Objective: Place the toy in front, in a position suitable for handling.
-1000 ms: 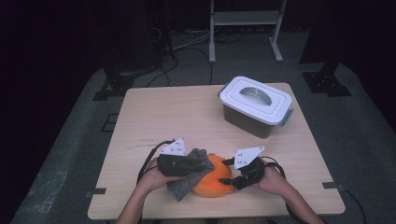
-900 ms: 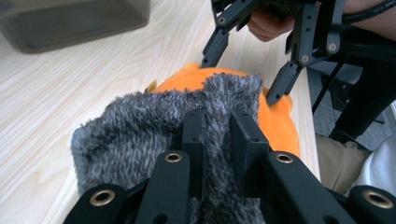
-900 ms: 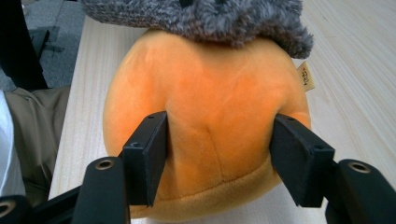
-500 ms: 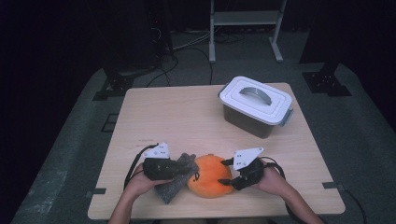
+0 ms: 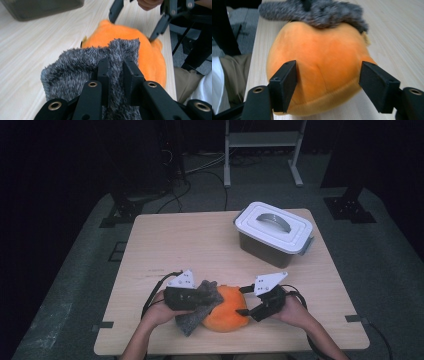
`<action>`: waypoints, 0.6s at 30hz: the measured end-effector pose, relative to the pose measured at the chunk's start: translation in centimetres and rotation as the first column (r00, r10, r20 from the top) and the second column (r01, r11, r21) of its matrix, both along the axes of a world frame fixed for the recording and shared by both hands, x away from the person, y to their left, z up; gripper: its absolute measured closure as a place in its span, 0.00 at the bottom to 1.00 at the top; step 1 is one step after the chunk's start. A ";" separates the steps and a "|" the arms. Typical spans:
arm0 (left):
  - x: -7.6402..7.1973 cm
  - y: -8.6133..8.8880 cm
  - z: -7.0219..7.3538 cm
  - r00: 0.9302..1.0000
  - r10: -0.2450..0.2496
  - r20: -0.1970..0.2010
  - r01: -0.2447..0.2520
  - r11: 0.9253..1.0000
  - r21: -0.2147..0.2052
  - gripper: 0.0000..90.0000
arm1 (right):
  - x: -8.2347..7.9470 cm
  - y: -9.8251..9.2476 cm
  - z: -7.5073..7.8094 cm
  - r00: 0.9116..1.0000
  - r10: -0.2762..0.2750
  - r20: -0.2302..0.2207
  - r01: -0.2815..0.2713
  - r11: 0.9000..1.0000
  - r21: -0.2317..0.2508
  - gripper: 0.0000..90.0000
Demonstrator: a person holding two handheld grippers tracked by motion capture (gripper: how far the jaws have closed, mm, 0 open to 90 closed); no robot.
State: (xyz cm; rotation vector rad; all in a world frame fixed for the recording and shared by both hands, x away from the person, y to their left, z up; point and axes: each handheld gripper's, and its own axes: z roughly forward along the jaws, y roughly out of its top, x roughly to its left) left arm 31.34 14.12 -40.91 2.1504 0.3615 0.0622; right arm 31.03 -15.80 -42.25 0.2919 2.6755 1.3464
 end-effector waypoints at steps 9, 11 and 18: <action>-0.9 1.7 -0.8 1.000 0.001 -0.019 -0.001 1.000 -0.024 0.86 | 0.1 0.5 -0.1 0.998 0.021 -0.058 -0.019 0.999 0.030 0.30; -0.9 1.6 -0.7 1.000 -0.002 -0.019 0.001 1.000 -0.019 0.86 | 0.1 0.7 -0.2 0.998 0.022 -0.061 -0.021 0.999 0.027 0.31; -0.3 0.8 0.8 1.000 -0.004 -0.016 0.004 1.000 -0.010 0.86 | -0.6 1.3 0.5 0.999 0.039 -0.001 -0.039 0.999 0.019 0.59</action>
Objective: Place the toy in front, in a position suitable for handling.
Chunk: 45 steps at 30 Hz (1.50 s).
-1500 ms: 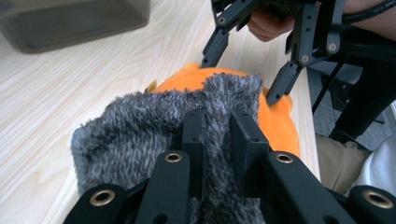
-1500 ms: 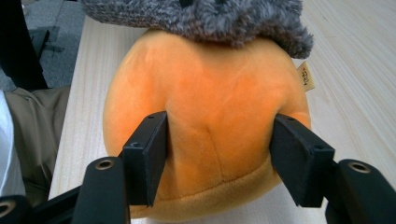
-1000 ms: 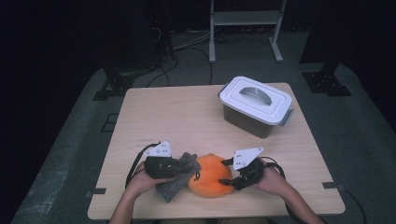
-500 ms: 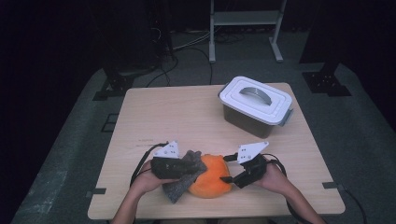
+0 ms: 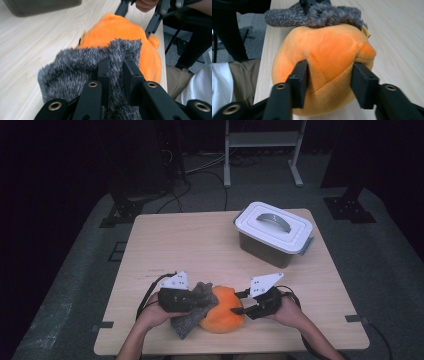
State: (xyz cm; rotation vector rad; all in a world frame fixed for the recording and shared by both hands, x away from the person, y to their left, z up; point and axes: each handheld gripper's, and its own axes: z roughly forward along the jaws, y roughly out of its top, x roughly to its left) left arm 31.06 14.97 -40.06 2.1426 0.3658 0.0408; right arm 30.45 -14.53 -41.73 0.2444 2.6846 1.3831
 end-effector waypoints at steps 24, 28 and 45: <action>-0.1 -1.5 -0.3 0.998 -0.058 -0.013 0.058 0.998 0.000 0.86 | 0.8 0.1 -0.5 0.992 -0.016 -0.122 0.016 1.000 -0.001 0.31; -0.3 -1.5 -0.4 0.999 -0.046 -0.016 0.046 0.999 -0.009 0.86 | 0.6 0.5 -0.8 0.992 -0.009 -0.127 0.008 1.000 -0.005 0.40; 0.8 -2.8 1.0 0.999 -0.036 0.015 0.036 0.999 0.013 0.86 | -0.1 -0.1 -0.3 1.000 0.019 -0.016 -0.019 0.999 -0.043 0.59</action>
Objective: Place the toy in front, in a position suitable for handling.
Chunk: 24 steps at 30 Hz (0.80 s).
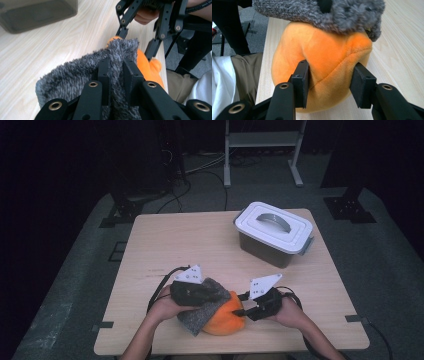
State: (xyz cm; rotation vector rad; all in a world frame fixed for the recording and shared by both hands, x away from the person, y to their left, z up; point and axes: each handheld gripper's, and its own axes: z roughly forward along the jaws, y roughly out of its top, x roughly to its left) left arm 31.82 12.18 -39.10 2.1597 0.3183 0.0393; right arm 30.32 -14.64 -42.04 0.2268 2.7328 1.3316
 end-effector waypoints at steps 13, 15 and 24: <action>-0.5 3.9 -1.3 0.996 0.078 -0.030 -0.078 0.997 0.002 0.86 | -0.2 -0.1 0.5 0.999 0.006 0.038 -0.005 1.000 -0.021 0.61; -0.4 3.8 -1.3 0.997 0.077 -0.028 -0.077 0.997 0.004 0.86 | -0.2 -0.2 0.6 0.999 0.007 0.044 -0.006 1.000 -0.023 0.61; -0.5 3.0 -1.5 0.996 0.055 -0.066 -0.058 0.998 -0.032 0.86 | 0.2 -2.2 1.0 0.998 -0.046 0.052 0.047 0.999 -0.015 0.62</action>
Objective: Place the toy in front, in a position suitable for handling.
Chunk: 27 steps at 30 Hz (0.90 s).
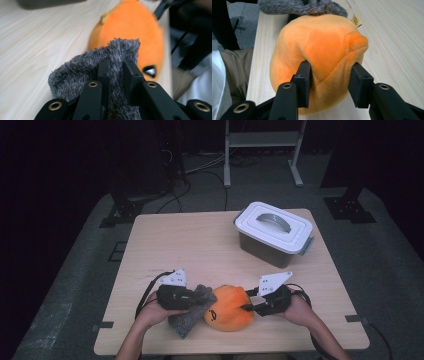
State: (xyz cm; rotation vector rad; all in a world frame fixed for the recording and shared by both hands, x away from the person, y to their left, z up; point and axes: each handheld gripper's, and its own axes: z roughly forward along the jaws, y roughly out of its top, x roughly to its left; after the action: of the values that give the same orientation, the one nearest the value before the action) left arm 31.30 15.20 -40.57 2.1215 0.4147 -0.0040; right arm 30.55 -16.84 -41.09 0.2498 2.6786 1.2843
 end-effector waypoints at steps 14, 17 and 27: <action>1.0 -5.6 3.2 0.994 -0.080 0.076 0.080 0.997 0.009 0.86 | -1.1 1.3 0.4 0.997 0.060 0.053 -0.059 0.998 -0.009 0.62; 1.2 -5.9 3.2 0.993 -0.083 0.080 0.082 0.996 0.017 0.86 | -1.1 1.2 0.3 0.997 0.054 0.047 -0.053 0.999 -0.010 0.62; 0.1 -3.9 1.5 0.996 -0.063 0.068 0.060 0.998 0.035 0.86 | 0.5 0.1 -0.5 0.997 -0.049 -0.060 0.050 0.999 0.013 0.62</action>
State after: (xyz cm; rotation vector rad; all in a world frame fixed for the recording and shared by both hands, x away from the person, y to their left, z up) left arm 31.40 11.32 -39.10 2.1593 0.3100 0.0412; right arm 31.10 -16.70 -41.60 0.3597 2.6953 1.3018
